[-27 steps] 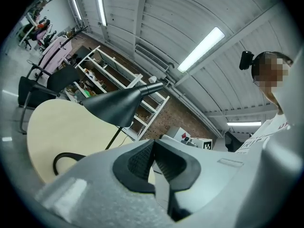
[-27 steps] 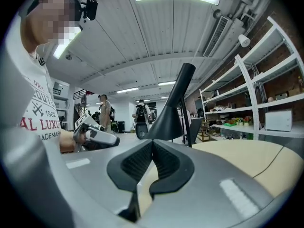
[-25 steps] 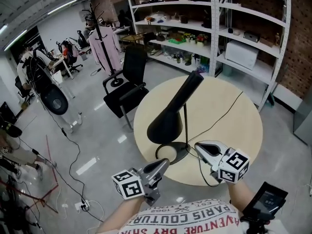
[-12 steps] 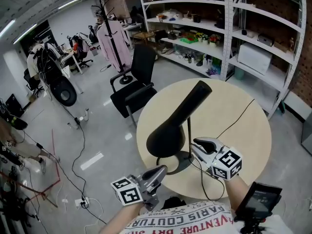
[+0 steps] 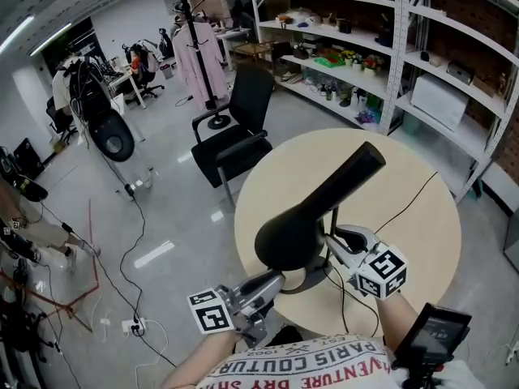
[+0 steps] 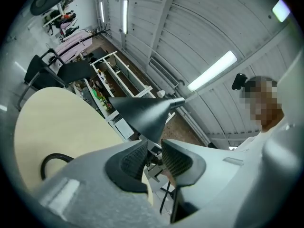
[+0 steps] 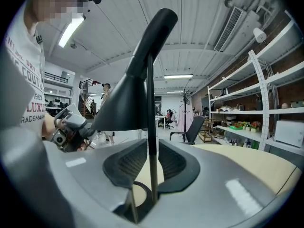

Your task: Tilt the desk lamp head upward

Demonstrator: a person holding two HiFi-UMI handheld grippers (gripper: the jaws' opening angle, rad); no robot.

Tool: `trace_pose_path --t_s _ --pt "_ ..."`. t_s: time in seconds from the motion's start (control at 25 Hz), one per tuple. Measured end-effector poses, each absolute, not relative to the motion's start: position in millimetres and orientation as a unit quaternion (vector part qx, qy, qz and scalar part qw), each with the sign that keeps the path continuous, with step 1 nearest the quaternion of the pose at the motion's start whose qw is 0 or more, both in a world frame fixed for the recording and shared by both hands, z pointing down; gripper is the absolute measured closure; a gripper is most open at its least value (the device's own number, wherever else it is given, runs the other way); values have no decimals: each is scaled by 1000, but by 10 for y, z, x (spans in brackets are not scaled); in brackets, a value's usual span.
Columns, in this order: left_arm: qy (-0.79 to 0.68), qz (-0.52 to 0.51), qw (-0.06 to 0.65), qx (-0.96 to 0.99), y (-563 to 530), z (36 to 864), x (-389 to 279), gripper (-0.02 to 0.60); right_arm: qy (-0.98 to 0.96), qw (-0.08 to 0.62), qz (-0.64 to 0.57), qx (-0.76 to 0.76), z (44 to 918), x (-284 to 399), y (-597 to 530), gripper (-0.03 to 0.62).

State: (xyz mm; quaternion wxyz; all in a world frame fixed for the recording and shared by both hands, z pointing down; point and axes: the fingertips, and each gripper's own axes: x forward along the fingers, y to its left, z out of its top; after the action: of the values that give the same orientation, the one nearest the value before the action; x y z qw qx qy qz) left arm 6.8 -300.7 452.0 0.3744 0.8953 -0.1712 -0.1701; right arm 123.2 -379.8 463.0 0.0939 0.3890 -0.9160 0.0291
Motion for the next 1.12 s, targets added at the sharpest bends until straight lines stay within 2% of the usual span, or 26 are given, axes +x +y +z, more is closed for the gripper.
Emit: trace_pose_path --t_s 0.08,1.12 --pt "-172 -182 382 890 -3055 4539 28 485 -917 95 29 387 4672 1206 -3818 538" --pt "-157 -283 414 851 -3160 4488 38 515 -916 101 19 389 4721 1196 -3798 548"
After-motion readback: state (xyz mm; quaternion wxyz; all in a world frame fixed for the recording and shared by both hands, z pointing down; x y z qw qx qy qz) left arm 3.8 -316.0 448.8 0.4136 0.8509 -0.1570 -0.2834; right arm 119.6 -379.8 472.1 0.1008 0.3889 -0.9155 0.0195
